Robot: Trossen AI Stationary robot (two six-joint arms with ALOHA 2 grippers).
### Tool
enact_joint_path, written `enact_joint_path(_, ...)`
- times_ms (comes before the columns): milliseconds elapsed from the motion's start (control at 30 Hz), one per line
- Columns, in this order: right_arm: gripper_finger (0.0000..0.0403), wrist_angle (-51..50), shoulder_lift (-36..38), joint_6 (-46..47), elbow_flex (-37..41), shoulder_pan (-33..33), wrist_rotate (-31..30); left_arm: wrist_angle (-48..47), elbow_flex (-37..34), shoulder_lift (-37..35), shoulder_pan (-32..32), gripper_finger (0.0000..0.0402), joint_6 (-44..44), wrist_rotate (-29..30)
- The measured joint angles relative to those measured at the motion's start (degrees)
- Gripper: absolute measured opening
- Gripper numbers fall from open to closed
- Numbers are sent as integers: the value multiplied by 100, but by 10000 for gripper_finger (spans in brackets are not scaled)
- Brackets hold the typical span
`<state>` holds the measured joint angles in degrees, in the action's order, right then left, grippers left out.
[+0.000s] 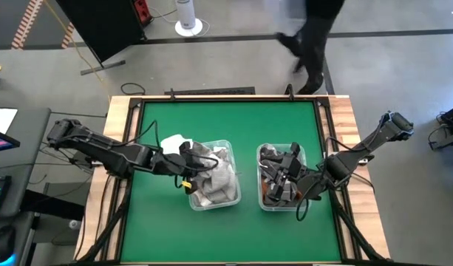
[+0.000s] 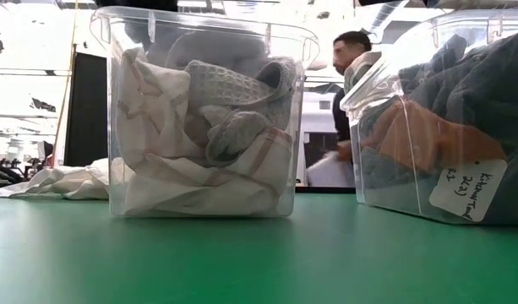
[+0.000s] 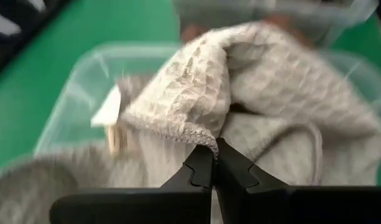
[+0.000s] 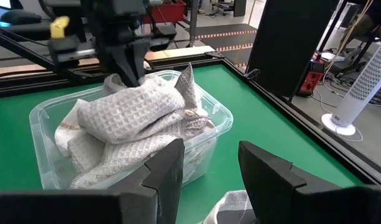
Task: Sort microfiber towel by color & place in baskets
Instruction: Put the light grey microfiber towel into the left transparent bin
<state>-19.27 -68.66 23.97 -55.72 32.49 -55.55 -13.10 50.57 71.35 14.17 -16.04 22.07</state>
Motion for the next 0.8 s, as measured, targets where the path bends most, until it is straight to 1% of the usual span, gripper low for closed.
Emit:
enact_joint_path(133, 185, 2, 0, 0, 0, 0, 0, -427, -2, 0, -92, 0, -291, -234)
enact_joint_path(233, 185, 2, 0, 2, 0, 0, -2, -392, -2, 0, -107, 5, -314, -239)
enact_joint_path(333, 185, 2, 0, 2, 0, 0, 0, -295, -2, 0, -104, 24, -329, -239)
enact_joint_path(433, 185, 0, 0, 1, 0, 0, 0, -318, 6, 0, -102, 59, -329, -319)
enact_joint_path(467, 185, -9, 0, 2, 1, 0, 0, -460, 71, 0, -102, 73, -298, -388)
enact_joint_path(667, 185, -20, 0, 2, 0, 0, 0, -1229, 873, -9, -100, 157, 73, -391)
enact_joint_path(800, 185, -19, 0, 2, 0, 0, 0, -1570, 1303, -9, -63, 199, 228, -385)
